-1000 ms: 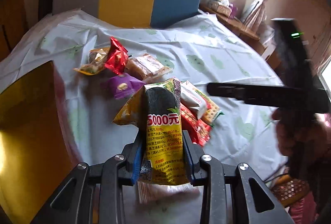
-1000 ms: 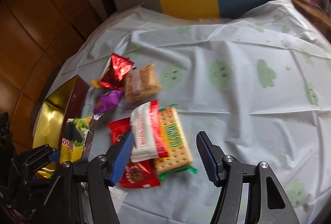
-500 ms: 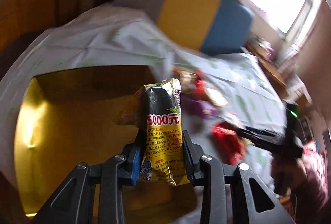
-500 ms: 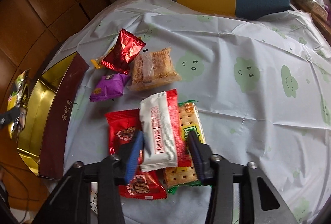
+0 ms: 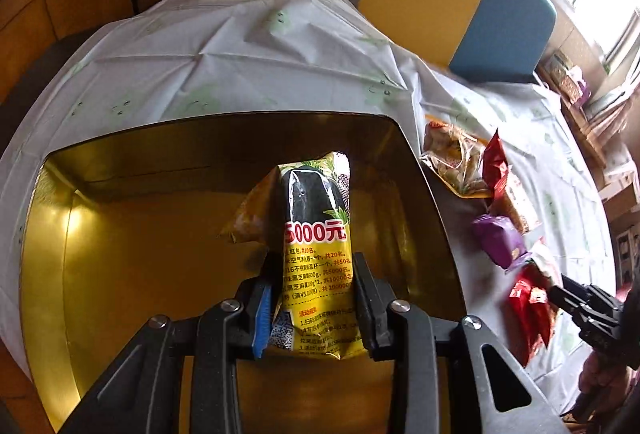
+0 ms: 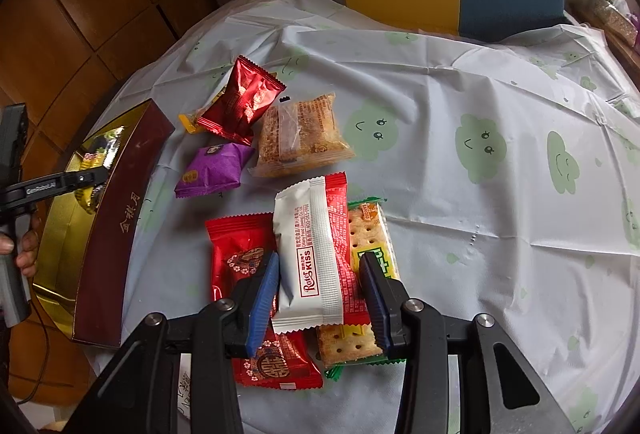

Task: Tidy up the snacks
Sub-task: 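Carry the yellow chip bag over the gold tin and open the left tool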

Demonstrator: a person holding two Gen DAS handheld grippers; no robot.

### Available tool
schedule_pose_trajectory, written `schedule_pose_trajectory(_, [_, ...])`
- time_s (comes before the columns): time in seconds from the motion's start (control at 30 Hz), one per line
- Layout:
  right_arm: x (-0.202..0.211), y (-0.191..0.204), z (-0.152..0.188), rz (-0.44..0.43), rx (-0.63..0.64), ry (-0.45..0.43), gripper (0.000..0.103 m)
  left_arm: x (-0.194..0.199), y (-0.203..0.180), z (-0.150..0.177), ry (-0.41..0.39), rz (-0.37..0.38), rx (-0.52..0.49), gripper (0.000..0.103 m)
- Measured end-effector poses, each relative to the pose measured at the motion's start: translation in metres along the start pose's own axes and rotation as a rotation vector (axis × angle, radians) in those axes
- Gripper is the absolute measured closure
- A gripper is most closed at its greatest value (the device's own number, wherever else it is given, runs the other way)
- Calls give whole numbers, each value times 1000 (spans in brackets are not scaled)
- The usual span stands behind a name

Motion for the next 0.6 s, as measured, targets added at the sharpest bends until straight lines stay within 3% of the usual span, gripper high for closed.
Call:
schedule_pose_trajectory(0.13, [-1,0,-1,1,2,-1,61,-5,-7,-4,-13,-18,-32,66])
schedule_pose_trajectory(0.27, [-1,0,0,1,2,-1,61,7,-8,-10,-58,-6,-21,49])
schedule_pose_trajectory(0.6, [-2,1,0,6,13,2,59,71,4,26,-172,4,52,49])
Point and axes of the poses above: each gripper's, at about its wrist camera, not at the fingertips, and x roughly against the way its jaws point, y to its left, z to its underside, the point moved 8 cm from there along -x, roughly the way its jaws point, and after that the axes turned 11 degrees about -z, right-handed, at the moved point
